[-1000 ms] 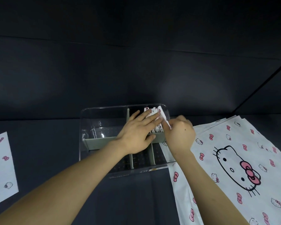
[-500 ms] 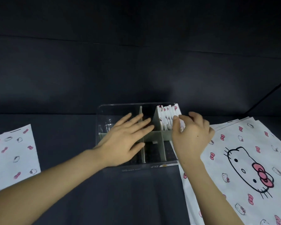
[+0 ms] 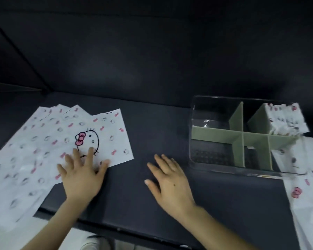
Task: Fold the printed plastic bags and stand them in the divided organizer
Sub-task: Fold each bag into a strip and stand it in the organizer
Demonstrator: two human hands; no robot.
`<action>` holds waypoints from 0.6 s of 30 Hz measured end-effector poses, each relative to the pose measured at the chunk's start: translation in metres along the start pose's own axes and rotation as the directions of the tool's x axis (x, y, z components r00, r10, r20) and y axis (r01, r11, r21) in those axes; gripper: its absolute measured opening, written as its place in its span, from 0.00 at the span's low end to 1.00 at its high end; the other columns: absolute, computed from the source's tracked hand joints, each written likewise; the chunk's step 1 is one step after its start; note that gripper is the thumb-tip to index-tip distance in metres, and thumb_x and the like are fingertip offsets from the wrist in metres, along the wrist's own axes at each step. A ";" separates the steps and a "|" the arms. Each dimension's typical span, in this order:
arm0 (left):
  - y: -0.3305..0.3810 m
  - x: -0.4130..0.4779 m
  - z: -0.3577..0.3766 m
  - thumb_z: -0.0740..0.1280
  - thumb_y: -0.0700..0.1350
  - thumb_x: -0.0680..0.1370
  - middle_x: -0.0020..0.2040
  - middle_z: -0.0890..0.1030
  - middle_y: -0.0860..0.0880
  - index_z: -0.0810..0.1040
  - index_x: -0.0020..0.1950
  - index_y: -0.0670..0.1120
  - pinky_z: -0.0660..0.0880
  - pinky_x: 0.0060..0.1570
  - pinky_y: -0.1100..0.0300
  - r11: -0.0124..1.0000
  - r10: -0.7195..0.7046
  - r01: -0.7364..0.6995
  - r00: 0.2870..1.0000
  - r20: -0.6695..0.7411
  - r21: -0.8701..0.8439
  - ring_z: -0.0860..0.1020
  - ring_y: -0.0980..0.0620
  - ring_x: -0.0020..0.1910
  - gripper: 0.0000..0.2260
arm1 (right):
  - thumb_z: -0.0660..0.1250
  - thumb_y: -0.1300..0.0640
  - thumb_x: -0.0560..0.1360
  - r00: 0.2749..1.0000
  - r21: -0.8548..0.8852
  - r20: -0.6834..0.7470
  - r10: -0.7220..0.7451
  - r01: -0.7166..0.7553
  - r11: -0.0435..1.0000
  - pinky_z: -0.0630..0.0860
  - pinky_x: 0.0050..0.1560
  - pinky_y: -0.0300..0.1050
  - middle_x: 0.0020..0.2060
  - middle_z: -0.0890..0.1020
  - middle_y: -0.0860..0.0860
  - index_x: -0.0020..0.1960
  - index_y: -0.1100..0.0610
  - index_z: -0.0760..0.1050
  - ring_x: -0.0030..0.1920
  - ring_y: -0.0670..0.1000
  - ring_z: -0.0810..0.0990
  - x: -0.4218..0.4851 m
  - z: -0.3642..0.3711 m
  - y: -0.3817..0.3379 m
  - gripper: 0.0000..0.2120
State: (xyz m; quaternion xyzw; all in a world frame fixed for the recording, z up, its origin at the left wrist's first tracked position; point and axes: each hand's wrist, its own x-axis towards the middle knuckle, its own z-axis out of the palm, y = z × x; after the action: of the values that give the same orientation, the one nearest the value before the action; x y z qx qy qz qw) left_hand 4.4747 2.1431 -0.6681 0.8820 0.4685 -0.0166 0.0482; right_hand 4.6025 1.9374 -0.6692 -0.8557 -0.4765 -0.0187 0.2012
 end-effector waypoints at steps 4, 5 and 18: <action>-0.010 0.001 0.011 0.45 0.72 0.75 0.79 0.51 0.45 0.58 0.77 0.58 0.41 0.73 0.43 0.993 0.005 -0.004 1.000 0.010 -0.119 0.45 0.42 0.78 0.33 | 0.55 0.43 0.77 0.997 -0.075 0.078 0.019 -0.013 0.997 0.60 0.68 0.56 0.66 0.75 0.56 0.65 0.55 0.76 0.67 0.57 0.73 0.004 0.023 0.009 0.24; -0.011 0.002 0.013 0.44 0.72 0.75 0.79 0.51 0.46 0.58 0.76 0.59 0.40 0.73 0.44 0.987 0.046 -0.047 0.999 -0.004 -0.154 0.45 0.43 0.78 0.33 | 0.55 0.42 0.77 0.998 -0.071 0.059 0.030 -0.026 0.997 0.61 0.68 0.56 0.66 0.75 0.56 0.66 0.55 0.75 0.67 0.57 0.73 0.007 0.023 0.008 0.25; -0.046 -0.005 0.022 0.53 0.61 0.81 0.75 0.63 0.53 0.70 0.70 0.58 0.46 0.74 0.51 0.654 0.659 -0.648 0.741 -0.125 -0.390 0.55 0.51 0.76 0.19 | 0.65 0.47 0.73 0.964 0.095 -0.151 -0.218 0.234 0.968 0.67 0.65 0.47 0.53 0.84 0.52 0.44 0.52 0.85 0.54 0.53 0.82 0.033 0.034 0.001 0.13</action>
State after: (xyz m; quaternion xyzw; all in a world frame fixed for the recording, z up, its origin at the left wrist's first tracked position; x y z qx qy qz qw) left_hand 4.4345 2.1621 -0.6931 0.9601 0.1119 0.0881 0.2405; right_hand 4.6161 1.9755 -0.6936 -0.7796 -0.5562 -0.0744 0.2780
